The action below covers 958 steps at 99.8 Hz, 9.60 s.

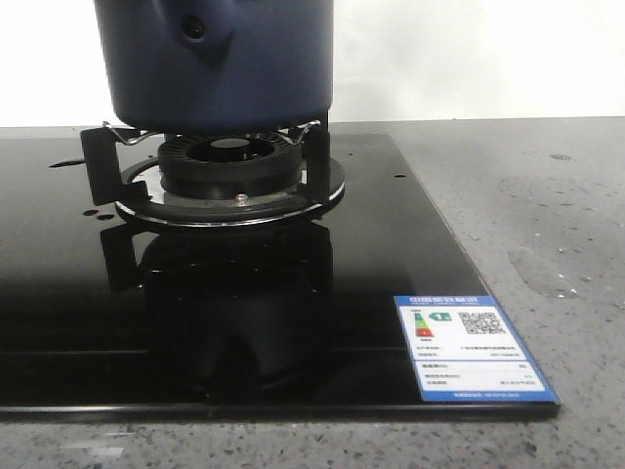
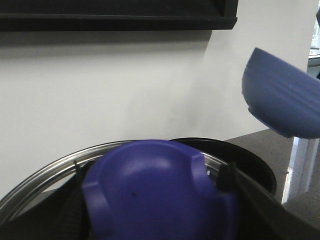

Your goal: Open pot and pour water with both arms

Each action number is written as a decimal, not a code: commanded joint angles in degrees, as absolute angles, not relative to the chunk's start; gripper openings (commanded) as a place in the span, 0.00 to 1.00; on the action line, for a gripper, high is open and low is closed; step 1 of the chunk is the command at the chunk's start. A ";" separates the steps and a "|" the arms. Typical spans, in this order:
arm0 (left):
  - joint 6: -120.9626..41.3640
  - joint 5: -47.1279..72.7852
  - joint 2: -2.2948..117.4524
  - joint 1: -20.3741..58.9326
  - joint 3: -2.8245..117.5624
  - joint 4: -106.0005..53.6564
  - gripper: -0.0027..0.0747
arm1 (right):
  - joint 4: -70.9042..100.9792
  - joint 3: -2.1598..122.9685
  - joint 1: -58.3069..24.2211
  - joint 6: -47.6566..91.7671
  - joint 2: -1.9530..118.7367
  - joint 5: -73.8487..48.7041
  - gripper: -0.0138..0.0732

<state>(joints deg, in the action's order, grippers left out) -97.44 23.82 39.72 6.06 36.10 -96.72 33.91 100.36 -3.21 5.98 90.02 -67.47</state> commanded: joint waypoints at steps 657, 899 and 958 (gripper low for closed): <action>-78.96 21.86 36.99 15.87 45.04 -79.43 0.01 | 10.44 48.11 -4.34 12.99 28.72 -37.19 0.08; -8.80 16.98 -1.88 0.57 -1.82 -3.60 0.01 | 10.46 24.55 -6.24 13.78 -0.66 -21.93 0.08; -8.80 17.09 -1.88 0.57 -1.82 -3.60 0.01 | 10.46 24.55 -6.24 13.78 -0.66 -21.93 0.08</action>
<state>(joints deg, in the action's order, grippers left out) -9.13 19.22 -0.27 0.66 -0.24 -2.84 10.32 23.41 -6.22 13.16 -0.73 -26.59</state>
